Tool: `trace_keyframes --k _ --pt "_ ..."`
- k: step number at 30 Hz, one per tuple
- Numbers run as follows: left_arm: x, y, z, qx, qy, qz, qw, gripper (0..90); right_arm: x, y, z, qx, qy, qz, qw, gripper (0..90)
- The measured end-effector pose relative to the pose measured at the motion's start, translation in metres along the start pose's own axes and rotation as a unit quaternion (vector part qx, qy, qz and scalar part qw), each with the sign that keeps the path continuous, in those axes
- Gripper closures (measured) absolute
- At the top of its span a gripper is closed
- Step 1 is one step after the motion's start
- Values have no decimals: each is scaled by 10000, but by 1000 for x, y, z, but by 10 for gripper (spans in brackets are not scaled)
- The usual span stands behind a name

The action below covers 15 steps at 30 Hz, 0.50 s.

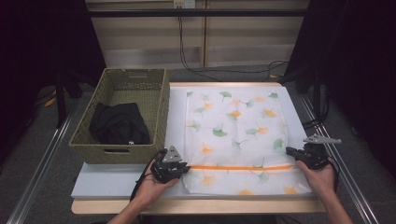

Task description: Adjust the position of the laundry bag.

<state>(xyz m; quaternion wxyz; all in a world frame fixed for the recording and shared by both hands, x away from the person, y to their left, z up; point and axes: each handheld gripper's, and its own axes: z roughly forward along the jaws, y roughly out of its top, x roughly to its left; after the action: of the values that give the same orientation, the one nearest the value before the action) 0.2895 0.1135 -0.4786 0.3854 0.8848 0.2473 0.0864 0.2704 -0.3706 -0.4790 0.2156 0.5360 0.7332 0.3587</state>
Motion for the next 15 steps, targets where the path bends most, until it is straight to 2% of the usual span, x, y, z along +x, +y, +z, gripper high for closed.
trace_keyframes --k 4,6,7,9,10,11,12,15 --pt "4 -3 -6 -2 -15 6 10000 799 2 1 -1 -29 90 36 9999 900" --pt "4 -4 -9 10 39 9 10000 799 4 2 0 -54 85 12 9999 900" --pt "4 -5 -10 -83 28 -42 10000 802 5 3 0 -35 125 5 9999 900" --pt "5 -4 -13 -55 80 8 10000 810 6 3 1 -65 120 -6 9999 900" --pt "5 -5 -13 -147 52 -125 9998 811 8 4 1 -47 159 -13 9999 900" --pt "5 -5 -13 -147 52 -125 9998 811 8 4 1 -47 159 -13 9999 900" --pt "6 -6 -15 -30 99 -60 9999 811 10 6 2 -62 166 -49 9998 900" --pt "6 -8 -19 -5 150 -91 9998 812 13 7 4 -33 167 -99 9998 900"
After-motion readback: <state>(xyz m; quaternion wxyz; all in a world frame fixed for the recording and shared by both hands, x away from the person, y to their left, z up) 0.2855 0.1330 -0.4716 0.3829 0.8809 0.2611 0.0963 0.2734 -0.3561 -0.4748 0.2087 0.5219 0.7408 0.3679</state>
